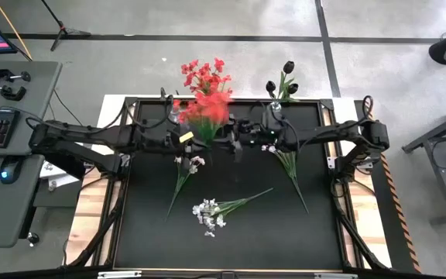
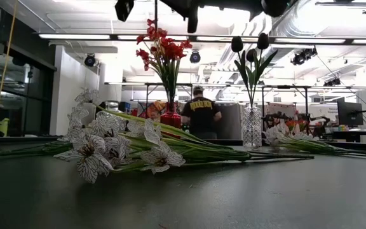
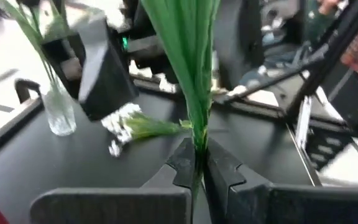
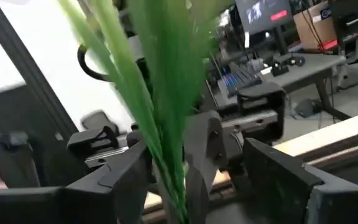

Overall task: Sort flowers into vase by color
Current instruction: Put the red flowers into the red flower vase

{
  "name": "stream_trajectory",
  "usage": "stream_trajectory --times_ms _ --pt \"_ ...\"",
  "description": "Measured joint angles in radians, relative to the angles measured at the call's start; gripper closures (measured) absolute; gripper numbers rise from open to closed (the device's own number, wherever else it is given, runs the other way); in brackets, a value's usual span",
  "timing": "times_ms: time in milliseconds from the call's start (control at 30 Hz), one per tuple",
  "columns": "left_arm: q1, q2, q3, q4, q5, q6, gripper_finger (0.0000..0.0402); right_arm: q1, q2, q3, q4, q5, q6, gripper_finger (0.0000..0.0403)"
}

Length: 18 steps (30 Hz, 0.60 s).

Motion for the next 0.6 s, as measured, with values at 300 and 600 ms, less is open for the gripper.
stream_trajectory --times_ms 300,600 --pt "0.034 0.000 0.000 -0.010 0.006 -0.001 0.0401 0.000 0.004 0.104 -0.166 -0.042 -0.067 0.0160" --pt "0.037 0.000 0.000 -0.020 0.007 0.000 0.0401 0.003 0.005 0.105 -0.180 -0.027 -0.085 0.0240"
